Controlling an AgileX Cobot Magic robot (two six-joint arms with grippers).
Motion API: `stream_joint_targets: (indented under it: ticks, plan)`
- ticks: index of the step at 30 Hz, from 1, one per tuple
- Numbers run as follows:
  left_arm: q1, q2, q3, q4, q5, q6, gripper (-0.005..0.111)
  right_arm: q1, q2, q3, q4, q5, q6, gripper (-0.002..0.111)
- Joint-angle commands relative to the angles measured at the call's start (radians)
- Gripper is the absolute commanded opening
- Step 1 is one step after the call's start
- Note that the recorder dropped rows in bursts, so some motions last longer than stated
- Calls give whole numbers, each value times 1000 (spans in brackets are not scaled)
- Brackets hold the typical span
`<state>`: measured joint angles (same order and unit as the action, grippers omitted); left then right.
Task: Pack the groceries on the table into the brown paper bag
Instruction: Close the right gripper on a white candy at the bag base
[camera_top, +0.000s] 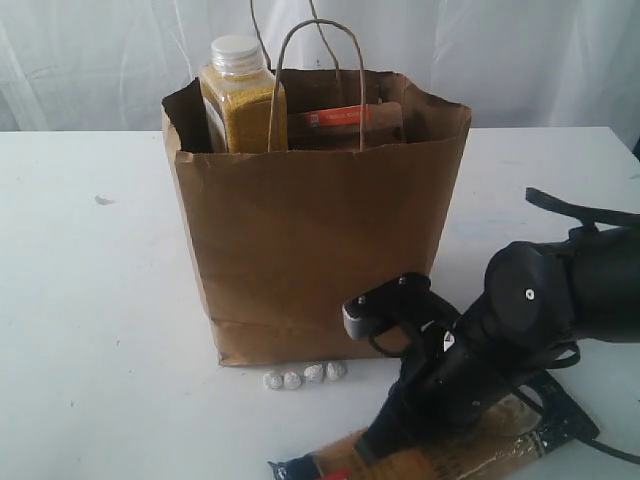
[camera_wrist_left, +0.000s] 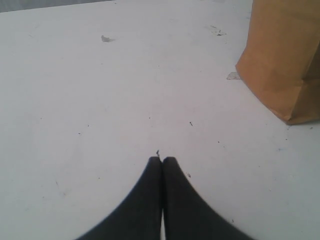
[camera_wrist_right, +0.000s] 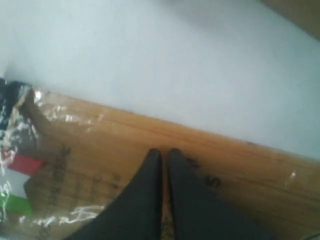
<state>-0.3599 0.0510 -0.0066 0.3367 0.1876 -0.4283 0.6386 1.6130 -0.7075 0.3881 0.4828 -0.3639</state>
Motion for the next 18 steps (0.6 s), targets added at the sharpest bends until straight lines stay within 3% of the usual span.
stream_joint_targets:
  ticks: [1,5,8,18]
  plan:
    - [2,-4,7,-1,4,3,0,9,-54,10,94,-116,2,16]
    - [2,-4,7,-1,4,3,0,26,-65,10,164,-169,2,41]
    - [2,-4,7,-1,4,3,0,50,-43,10,186,-212,2,52]
    - [2,-4,7,-1,4,3,0,101,52,10,223,-394,14,52]
